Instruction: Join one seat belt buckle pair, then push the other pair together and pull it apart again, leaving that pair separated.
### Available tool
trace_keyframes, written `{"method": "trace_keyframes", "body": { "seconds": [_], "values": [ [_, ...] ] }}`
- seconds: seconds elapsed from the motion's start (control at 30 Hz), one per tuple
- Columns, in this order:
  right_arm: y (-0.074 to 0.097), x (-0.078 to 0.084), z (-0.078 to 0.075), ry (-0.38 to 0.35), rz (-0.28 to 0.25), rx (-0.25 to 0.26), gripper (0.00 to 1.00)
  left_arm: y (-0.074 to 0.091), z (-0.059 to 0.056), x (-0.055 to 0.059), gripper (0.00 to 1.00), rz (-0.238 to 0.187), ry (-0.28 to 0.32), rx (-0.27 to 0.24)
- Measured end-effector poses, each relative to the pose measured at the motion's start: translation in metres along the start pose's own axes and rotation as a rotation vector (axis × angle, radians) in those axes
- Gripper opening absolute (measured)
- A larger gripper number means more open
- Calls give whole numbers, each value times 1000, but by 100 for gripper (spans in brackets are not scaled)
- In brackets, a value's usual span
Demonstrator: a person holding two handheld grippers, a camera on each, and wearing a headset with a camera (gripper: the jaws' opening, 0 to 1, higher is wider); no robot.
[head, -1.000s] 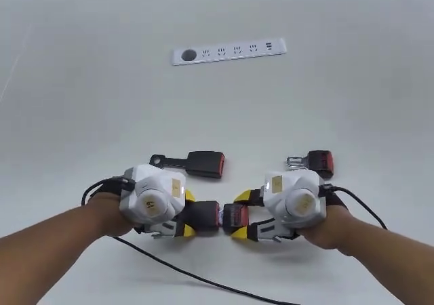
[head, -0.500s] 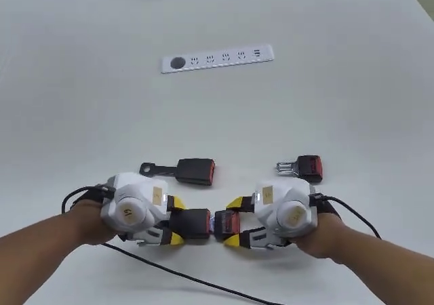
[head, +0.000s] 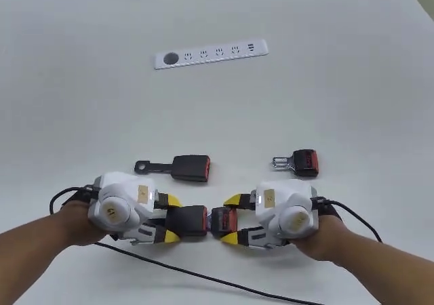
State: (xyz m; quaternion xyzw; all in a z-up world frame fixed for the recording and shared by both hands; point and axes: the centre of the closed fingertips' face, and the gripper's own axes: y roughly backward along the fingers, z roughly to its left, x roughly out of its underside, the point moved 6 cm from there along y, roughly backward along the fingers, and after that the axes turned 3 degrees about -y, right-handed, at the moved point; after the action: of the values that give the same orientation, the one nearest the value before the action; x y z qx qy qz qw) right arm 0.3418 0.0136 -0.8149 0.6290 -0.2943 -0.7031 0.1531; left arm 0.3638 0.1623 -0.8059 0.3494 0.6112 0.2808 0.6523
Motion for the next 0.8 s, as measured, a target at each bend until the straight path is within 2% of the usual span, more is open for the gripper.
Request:
{"method": "trace_keyframes", "body": {
  "seconds": [0.5,0.8],
  "values": [
    [0,2,1,-49,-32,4,32,0,-1,2,32,-35,4,1],
    [0,2,1,-61,-40,8,33,0,0,1,32,-31,2,5]
  ]
}}
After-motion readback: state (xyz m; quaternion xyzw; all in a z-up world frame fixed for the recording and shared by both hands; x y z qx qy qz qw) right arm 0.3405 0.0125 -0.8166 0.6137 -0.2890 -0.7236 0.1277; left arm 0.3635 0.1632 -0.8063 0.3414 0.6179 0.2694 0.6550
